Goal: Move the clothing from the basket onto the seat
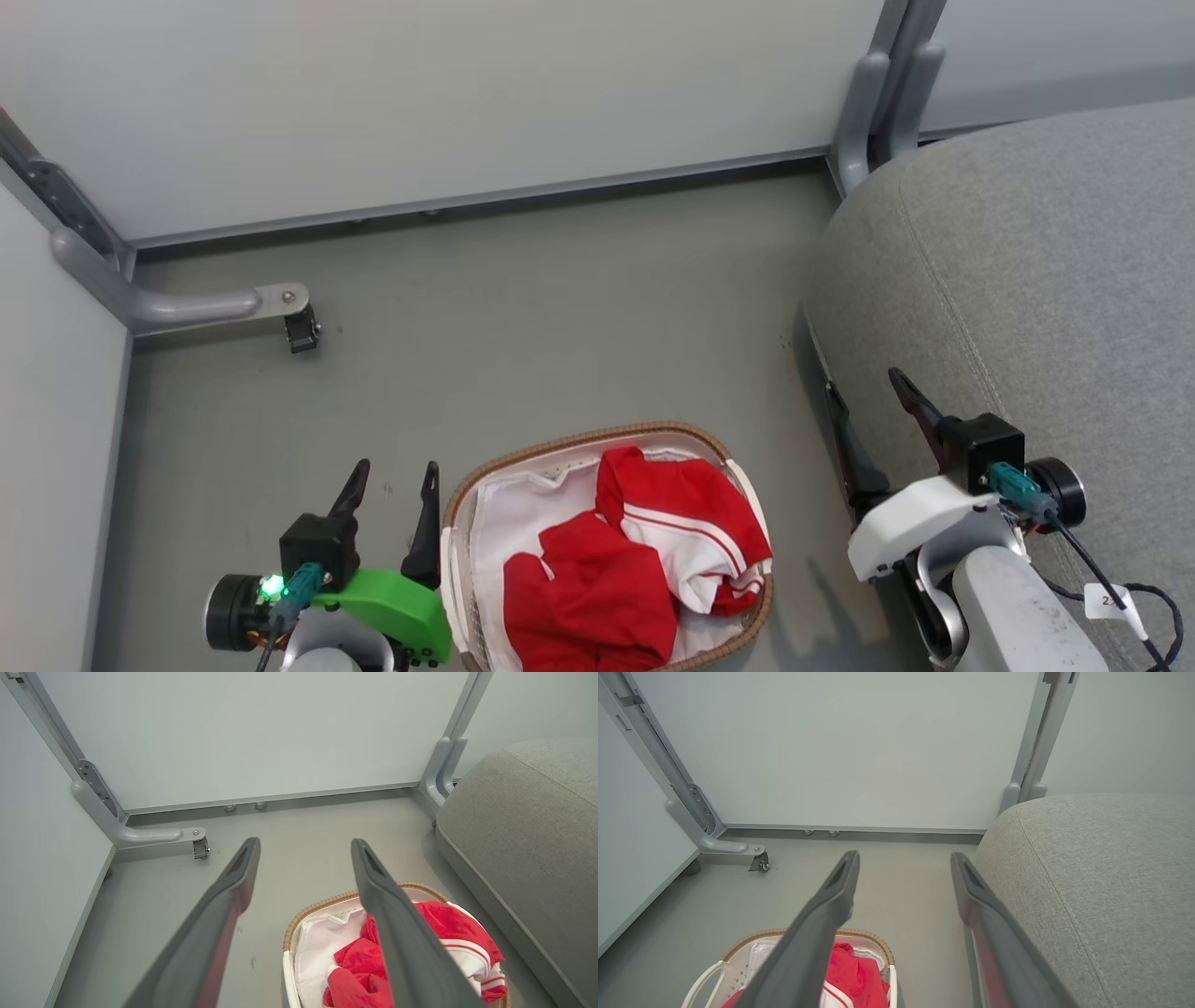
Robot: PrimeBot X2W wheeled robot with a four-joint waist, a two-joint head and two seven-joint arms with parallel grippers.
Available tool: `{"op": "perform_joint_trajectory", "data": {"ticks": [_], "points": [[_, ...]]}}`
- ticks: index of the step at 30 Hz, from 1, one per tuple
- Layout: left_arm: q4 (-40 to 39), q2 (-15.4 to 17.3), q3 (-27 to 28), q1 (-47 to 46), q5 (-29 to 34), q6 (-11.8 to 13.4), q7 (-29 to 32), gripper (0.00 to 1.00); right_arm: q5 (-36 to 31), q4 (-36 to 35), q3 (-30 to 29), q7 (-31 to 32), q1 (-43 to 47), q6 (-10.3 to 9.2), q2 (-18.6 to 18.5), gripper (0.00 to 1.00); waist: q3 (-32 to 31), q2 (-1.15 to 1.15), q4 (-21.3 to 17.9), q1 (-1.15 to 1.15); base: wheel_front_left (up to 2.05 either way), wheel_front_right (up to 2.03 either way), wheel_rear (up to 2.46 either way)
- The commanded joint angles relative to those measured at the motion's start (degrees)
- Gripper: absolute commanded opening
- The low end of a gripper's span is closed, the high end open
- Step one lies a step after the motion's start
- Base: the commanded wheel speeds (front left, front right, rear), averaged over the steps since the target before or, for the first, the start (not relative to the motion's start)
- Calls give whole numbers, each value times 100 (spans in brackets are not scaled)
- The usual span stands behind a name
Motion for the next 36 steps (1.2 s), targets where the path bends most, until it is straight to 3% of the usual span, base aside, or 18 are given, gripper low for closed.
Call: {"op": "perform_joint_trajectory", "data": {"ticks": [1, 16, 24, 36], "points": [[53, 9, -77, -155, -8, -28, -5, 100, 20, -64, 1, -27, -116, -2, -17, 100, 447, 0, -181, 0, 0, 0, 0], [1131, 20, -1351, -1270, 357, -228, -5, 100, 164, -449, 6, -26, -679, -3, -10, 100, 1922, 0, -820, 0, 0, 0, 0], [2112, 192, -2491, -1805, 19, -230, -5, 100, 237, -498, 48, -26, -819, -3, 8, 100, 2373, 0, -1057, 0, 0, 0, 0], [3861, 219, -3596, -2768, -244, -231, 77, 100, 398, -582, 215, -26, -982, -3, 9, 100, 2927, 0, -1221, 0, 0, 0, 0]]}}
